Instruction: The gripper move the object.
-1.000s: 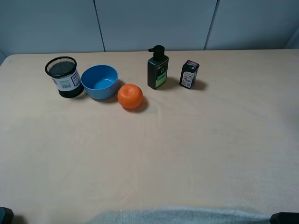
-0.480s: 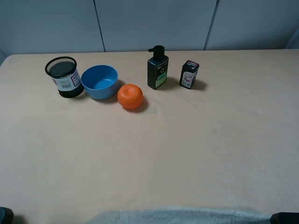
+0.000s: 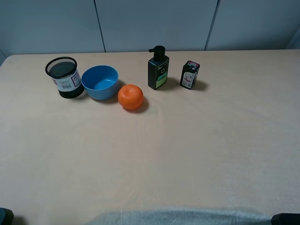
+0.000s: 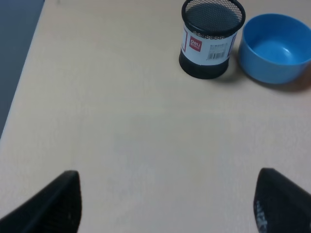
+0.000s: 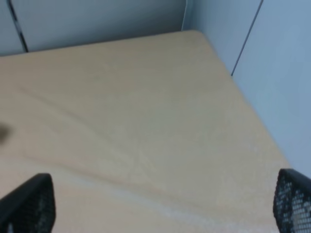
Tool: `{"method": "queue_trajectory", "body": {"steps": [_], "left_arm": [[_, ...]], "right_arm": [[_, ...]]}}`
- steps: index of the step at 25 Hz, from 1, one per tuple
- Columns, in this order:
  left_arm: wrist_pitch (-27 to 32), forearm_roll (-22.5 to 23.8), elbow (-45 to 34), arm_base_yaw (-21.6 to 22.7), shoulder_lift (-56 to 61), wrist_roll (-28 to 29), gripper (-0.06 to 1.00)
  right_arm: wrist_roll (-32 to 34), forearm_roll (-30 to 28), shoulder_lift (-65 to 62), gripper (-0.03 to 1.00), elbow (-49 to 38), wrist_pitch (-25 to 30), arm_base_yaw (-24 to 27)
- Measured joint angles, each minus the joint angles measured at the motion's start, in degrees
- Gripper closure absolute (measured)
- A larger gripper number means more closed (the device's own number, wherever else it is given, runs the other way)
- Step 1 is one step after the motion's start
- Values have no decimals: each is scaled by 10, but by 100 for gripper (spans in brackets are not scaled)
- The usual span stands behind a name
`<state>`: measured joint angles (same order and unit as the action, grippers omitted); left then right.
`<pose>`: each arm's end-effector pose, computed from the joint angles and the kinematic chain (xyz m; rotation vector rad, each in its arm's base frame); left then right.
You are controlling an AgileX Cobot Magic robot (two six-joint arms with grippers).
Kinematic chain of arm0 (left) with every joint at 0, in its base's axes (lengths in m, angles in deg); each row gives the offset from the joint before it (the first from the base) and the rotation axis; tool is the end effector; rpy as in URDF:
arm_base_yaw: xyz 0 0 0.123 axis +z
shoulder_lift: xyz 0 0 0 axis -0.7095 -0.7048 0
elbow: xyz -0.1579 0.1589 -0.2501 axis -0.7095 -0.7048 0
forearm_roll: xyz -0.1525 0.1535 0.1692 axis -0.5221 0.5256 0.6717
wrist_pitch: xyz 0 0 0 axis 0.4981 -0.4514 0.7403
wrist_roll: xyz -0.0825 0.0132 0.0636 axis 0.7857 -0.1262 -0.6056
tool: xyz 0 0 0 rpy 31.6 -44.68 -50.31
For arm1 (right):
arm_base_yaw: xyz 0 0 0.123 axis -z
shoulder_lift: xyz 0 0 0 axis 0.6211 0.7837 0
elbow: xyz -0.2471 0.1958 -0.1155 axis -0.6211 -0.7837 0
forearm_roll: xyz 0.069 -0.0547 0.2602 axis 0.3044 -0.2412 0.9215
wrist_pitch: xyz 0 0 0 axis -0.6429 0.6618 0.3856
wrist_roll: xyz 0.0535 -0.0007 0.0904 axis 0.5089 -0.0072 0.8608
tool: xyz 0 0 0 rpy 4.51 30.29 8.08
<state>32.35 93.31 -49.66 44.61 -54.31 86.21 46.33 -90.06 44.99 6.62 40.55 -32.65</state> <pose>-0.0235 0.0087 0.2816 -0.0402 2.0298 0.0760 0.0154 -0.0125 0.3615 0.1880 2.0833 -0.1565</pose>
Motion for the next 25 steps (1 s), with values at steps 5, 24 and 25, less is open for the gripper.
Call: {"method": "queue_trajectory", "body": {"steps": [5,24,25], "left_arm": [[0,0,0,0,0,0,15],[0,1,0,0,0,0,15],[0,1,0,0,0,0,15]], "right_arm": [[-1,11,-46,29,-41,-15,-1],[-71,33,-186,29,-134,-7,-15],[-73,33,-186,29,-135,-6,-15]]}}
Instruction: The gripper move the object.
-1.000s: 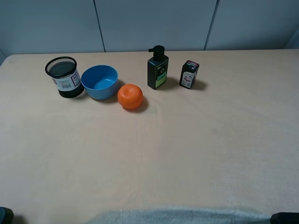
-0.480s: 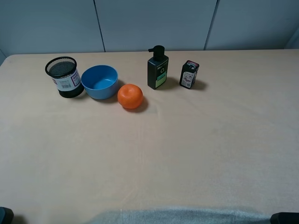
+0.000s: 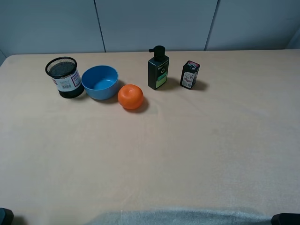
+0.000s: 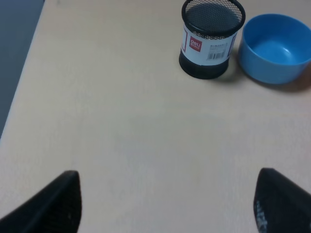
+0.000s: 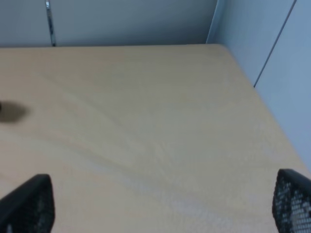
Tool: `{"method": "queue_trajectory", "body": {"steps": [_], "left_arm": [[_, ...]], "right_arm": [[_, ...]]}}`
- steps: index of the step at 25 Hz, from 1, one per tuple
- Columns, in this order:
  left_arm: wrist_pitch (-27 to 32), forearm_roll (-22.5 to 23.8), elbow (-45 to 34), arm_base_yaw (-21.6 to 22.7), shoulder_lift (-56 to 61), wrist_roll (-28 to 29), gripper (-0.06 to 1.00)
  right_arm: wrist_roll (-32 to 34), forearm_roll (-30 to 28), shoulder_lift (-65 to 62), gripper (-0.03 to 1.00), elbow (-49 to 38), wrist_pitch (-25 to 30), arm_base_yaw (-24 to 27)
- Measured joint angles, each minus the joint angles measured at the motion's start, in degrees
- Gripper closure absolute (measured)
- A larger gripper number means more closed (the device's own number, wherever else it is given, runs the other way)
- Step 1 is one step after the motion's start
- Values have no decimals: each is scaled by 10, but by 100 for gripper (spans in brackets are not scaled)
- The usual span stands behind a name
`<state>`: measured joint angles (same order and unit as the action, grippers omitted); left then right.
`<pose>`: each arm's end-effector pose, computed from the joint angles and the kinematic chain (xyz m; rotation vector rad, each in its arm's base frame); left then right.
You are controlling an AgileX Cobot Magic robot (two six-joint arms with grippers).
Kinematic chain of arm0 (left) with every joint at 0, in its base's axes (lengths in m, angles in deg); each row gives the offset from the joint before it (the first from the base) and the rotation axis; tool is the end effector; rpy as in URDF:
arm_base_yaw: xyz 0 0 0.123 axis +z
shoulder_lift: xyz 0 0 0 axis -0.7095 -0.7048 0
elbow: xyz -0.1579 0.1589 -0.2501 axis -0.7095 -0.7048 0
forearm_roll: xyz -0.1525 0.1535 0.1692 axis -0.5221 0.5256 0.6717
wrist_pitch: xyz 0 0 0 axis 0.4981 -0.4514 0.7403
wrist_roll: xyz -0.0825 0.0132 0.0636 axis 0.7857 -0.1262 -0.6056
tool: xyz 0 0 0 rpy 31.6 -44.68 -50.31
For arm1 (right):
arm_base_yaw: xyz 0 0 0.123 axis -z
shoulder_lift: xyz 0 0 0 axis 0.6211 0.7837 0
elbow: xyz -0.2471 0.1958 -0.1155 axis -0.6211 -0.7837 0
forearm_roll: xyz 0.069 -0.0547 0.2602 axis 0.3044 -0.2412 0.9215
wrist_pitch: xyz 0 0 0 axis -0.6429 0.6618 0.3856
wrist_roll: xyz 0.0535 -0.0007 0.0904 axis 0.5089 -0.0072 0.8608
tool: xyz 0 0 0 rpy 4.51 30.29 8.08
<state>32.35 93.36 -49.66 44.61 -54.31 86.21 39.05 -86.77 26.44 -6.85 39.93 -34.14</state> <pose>-0.0235 0.0088 0.2817 -0.0402 2.0298 0.0770 -0.0220 -0.0041 0.2860 0.0312 1.9961 -0.1515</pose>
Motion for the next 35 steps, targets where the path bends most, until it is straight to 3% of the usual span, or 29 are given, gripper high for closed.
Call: {"method": "queue_trajectory", "body": {"steps": [35], "left_arm": [[0,0,0,0,0,0,15]], "right_arm": [[-1,0,0,29,-1,5,-14]]}}
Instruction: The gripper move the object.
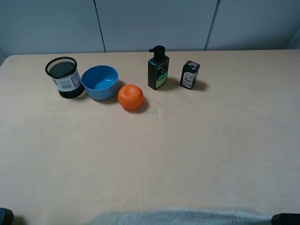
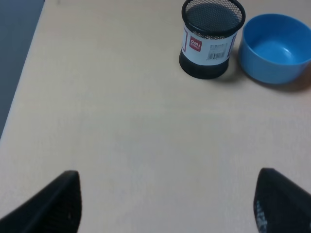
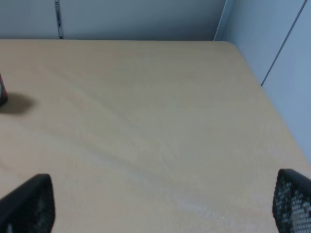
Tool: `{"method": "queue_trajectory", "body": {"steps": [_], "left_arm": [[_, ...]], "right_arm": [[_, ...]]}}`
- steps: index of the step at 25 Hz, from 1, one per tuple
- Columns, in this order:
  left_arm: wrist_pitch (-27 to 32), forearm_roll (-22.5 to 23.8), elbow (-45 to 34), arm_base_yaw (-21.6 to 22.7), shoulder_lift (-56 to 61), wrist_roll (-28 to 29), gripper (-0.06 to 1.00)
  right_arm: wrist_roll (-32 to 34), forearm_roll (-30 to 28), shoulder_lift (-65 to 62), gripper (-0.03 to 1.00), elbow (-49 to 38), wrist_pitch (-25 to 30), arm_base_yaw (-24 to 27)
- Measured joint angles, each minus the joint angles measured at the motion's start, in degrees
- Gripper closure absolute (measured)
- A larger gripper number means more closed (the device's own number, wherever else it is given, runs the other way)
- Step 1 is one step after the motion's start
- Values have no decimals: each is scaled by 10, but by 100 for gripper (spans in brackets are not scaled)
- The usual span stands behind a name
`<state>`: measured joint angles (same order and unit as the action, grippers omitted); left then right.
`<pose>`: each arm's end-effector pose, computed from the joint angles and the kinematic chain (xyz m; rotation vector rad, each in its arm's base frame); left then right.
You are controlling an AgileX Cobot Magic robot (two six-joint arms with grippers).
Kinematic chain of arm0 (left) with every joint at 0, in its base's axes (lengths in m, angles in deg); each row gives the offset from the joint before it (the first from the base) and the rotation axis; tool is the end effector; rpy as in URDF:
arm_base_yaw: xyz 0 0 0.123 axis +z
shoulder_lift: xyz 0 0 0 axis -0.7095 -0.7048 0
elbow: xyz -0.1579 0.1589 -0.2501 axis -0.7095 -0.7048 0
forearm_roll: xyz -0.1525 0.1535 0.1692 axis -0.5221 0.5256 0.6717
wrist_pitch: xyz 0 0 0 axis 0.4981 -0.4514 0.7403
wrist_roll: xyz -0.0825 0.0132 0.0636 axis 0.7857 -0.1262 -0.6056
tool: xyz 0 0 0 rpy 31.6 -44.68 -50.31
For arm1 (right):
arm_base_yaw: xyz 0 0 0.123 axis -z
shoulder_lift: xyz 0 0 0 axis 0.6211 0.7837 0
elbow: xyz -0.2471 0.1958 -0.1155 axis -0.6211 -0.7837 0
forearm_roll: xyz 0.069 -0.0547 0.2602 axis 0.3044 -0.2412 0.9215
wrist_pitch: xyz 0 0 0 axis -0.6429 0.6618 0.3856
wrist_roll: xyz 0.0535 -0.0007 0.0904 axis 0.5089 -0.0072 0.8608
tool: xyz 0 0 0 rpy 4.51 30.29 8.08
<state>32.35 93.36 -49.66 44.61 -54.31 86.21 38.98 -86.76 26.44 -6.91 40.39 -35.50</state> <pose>-0.0235 0.0088 0.2817 -0.0402 2.0298 0.0770 -0.0222 -0.0046 0.2849 0.0066 2.0049 -0.1366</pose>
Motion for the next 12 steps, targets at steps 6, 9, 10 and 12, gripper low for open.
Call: {"method": "queue_trajectory", "body": {"steps": [6,9,10,12], "left_arm": [[0,0,0,0,0,0,15],[0,0,0,0,0,0,15],[0,0,0,0,0,0,15],[0,0,0,0,0,0,15]], "right_arm": [[0,0,0,29,0,0,0],[0,0,0,29,0,0,0],[0,0,0,29,0,0,0],[0,0,0,29,0,0,0]]}}
